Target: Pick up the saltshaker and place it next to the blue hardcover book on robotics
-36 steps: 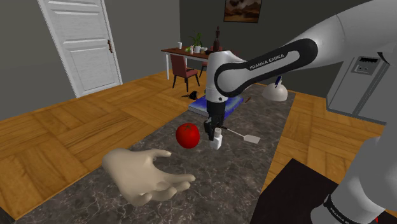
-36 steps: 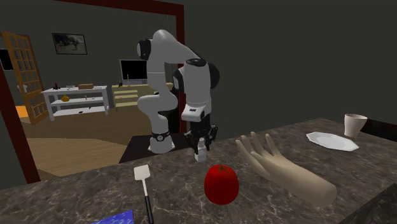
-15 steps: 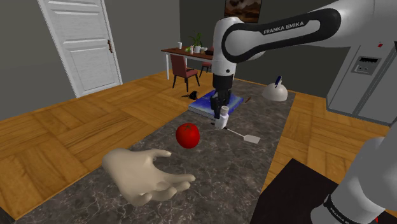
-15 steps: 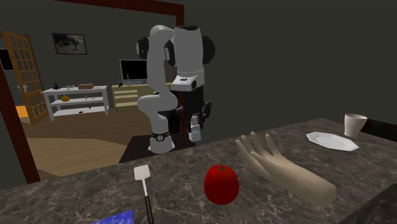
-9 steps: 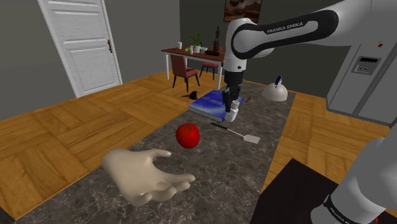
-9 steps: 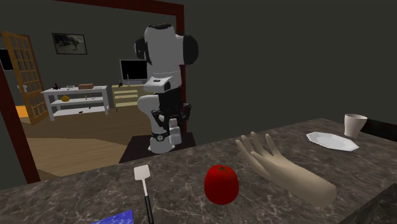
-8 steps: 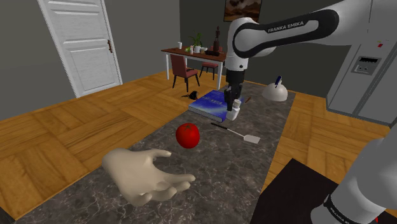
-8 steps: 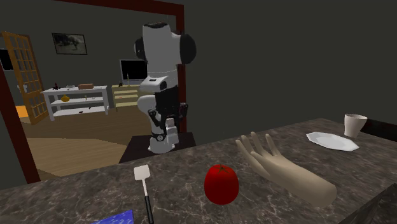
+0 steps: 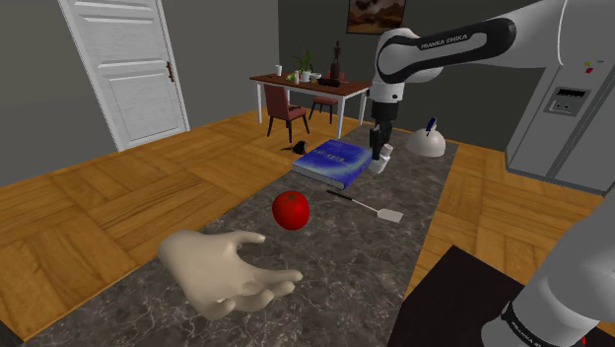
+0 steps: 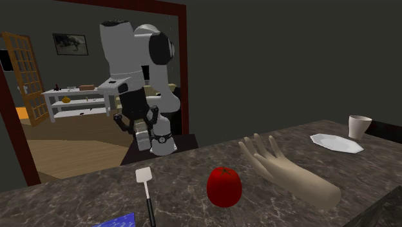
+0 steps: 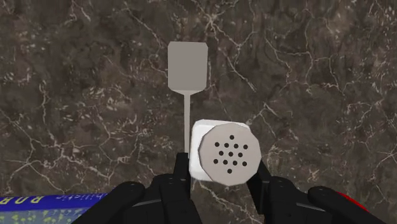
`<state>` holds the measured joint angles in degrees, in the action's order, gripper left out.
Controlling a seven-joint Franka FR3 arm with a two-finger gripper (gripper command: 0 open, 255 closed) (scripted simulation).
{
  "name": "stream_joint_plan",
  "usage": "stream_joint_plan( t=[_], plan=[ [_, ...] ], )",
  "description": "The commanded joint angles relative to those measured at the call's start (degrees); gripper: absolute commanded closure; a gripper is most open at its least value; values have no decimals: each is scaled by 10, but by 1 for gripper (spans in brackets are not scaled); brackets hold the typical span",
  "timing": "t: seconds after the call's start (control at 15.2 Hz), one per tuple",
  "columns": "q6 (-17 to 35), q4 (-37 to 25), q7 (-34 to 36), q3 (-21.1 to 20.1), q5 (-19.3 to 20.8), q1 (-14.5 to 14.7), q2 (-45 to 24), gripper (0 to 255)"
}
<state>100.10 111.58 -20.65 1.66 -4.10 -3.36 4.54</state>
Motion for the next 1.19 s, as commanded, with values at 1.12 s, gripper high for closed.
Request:
stream_joint_plan(
  t=[1.12],
  plan=[
    [62, -6, -116, 59, 9, -55, -75, 255]
  ],
)
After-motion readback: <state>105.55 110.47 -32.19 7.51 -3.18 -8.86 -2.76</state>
